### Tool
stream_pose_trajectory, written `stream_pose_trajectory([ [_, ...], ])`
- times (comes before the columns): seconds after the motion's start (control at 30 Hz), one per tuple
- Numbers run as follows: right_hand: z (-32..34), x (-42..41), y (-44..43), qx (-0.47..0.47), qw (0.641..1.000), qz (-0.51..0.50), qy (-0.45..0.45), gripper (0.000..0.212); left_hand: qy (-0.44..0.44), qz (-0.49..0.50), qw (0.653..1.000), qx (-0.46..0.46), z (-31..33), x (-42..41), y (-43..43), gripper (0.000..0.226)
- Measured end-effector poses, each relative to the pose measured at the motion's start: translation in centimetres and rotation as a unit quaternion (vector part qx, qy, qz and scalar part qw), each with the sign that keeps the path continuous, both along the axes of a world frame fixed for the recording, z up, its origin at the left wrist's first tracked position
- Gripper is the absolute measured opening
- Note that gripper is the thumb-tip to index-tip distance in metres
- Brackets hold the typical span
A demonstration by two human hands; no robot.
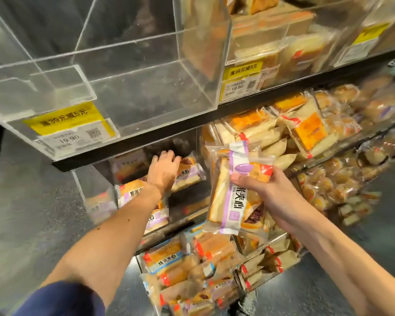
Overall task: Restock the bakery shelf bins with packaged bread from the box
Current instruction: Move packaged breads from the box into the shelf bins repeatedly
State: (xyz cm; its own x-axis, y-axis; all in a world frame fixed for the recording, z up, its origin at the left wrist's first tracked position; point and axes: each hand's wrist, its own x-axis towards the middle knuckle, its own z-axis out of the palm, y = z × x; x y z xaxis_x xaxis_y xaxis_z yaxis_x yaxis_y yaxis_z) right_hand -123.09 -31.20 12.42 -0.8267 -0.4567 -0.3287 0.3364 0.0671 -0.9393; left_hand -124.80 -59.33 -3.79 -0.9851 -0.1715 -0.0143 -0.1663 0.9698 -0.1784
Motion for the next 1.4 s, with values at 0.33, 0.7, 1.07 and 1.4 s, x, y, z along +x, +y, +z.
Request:
stream_pose_trajectory([
  [0.33, -0.2, -0.1, -2.7, -0.007, 1.000, 0.004, -0.017, 0.040, -0.097, 0.062, 0.978, 0.174, 0.9, -0.5, 0.0, 0.042],
  [0.7, -0.1, 0.8, -6.8, -0.005, 0.999, -0.012, 0.034, 0.048, 0.063, 0.196, 0.638, 0.742, 15.8, 10.1, 5.6, 0.067],
  [1.07, -0.2, 0.2, -6.8, -0.004, 0.998, 0.000, 0.055, 0.048, 0.135, 0.139, 0.779, 0.597, 14.5, 11.5, 3.1, 0.023],
  [1.4, -0.5, -2.9, -4.0, 0.063, 0.981, -0.024, 0.180, 0.032, 0.068, 0.164, 0.910, 0.374, 10.8, 7.7, 1.7, 0.021],
])
